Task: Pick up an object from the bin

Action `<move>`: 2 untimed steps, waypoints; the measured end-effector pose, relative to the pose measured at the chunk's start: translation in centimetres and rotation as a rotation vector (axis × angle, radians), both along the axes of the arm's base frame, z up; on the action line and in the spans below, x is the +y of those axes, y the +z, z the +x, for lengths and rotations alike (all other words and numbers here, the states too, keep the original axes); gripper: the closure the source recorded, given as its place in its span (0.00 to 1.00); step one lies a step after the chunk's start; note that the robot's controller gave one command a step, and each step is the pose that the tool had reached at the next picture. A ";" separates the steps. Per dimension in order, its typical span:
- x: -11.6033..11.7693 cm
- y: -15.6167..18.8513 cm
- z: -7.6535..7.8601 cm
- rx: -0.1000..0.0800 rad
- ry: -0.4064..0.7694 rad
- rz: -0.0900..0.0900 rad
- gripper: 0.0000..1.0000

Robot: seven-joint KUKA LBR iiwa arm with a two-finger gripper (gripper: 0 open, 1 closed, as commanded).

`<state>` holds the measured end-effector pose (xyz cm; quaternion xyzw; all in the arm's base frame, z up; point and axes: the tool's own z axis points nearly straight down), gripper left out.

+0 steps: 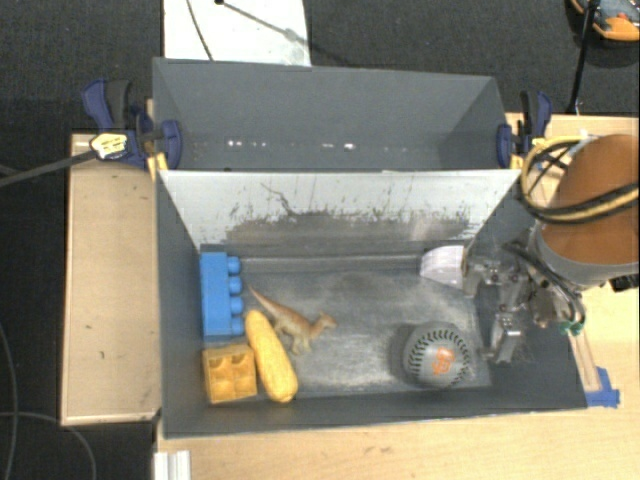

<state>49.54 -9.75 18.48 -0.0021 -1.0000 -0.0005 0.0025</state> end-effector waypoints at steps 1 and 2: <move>0.1 0.4 0.2 -0.008 0.004 -0.001 0.00; 1.9 -4.2 -0.4 -0.010 0.148 -0.001 0.00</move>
Offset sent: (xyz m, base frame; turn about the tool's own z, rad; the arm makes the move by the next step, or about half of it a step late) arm -0.0143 0.0464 -0.1148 -0.3636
